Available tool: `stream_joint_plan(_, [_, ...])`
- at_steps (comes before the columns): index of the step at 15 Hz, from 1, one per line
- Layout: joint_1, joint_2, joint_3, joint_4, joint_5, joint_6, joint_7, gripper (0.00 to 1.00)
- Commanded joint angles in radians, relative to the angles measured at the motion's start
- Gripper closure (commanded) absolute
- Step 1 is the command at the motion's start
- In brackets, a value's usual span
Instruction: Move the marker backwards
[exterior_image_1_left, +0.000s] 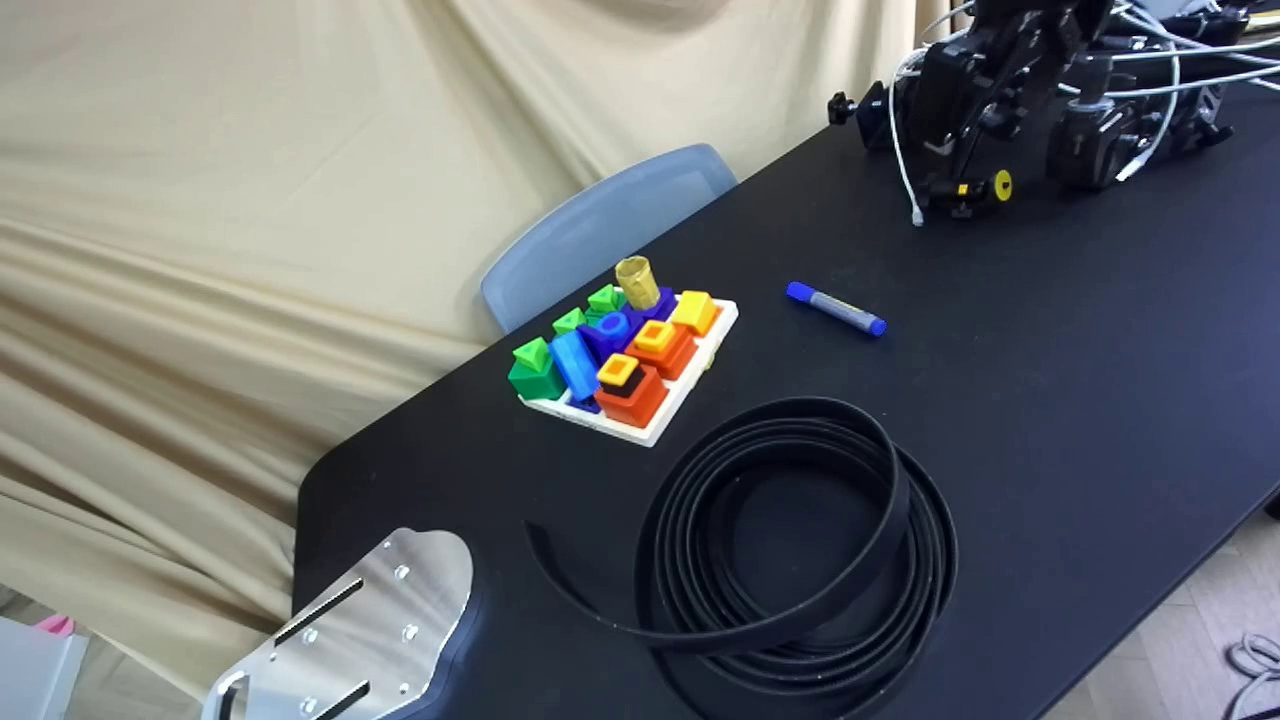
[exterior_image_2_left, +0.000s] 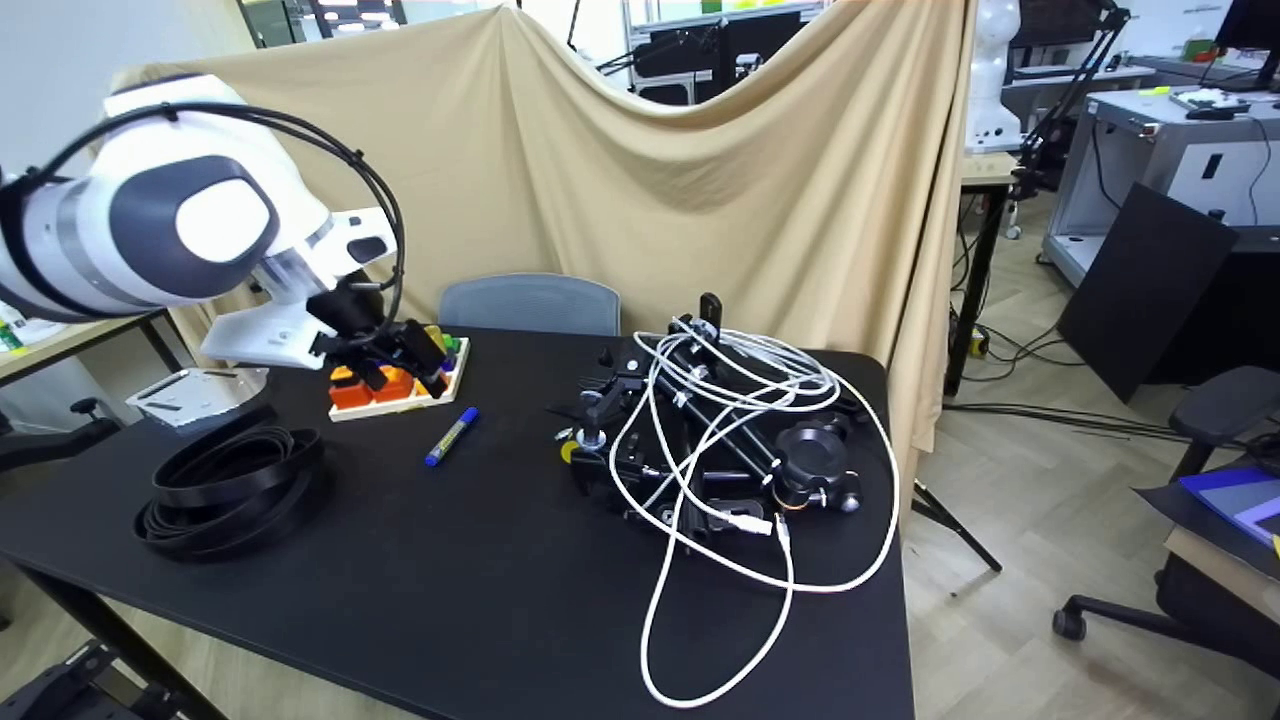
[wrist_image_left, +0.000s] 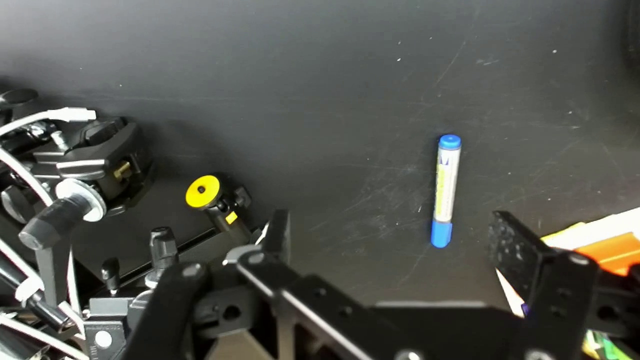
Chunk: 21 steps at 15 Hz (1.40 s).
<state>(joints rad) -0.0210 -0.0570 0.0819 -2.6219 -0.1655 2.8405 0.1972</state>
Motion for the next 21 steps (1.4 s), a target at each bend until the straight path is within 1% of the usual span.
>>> stream_joint_plan(1, [-0.004,0.182,0.019,0.15,-0.184,-0.019,0.203,0.0])
stream_joint_plan(2, [0.015,0.23,0.013,0.186,-0.209,-0.025,0.237,0.0])
stream_joint_plan(3, [0.03,0.271,0.013,0.216,-0.211,-0.032,0.249,0.0])
stream_joint_plan(6, [0.071,0.4,0.015,0.311,-0.192,-0.042,0.259,0.0])
stream_joint_plan(7, [0.143,0.438,-0.04,0.339,-0.135,-0.035,0.229,0.0])
stream_joint_plan(11, [0.191,0.562,-0.05,0.438,0.026,-0.034,0.197,0.0])
stream_joint_plan(13, [0.21,0.607,-0.063,0.481,0.078,-0.037,0.189,0.0])
stream_joint_plan(14, [0.209,0.625,-0.061,0.498,0.104,-0.032,0.18,0.25])
stream_joint_plan(15, [0.212,0.64,-0.064,0.515,0.121,-0.033,0.174,0.25])
stream_joint_plan(18, [0.207,0.666,-0.061,0.551,0.168,-0.027,0.152,0.48])
stream_joint_plan(20, [0.204,0.674,-0.062,0.567,0.189,-0.029,0.141,0.61])
stream_joint_plan(21, [0.204,0.675,-0.063,0.573,0.194,-0.029,0.136,0.69])
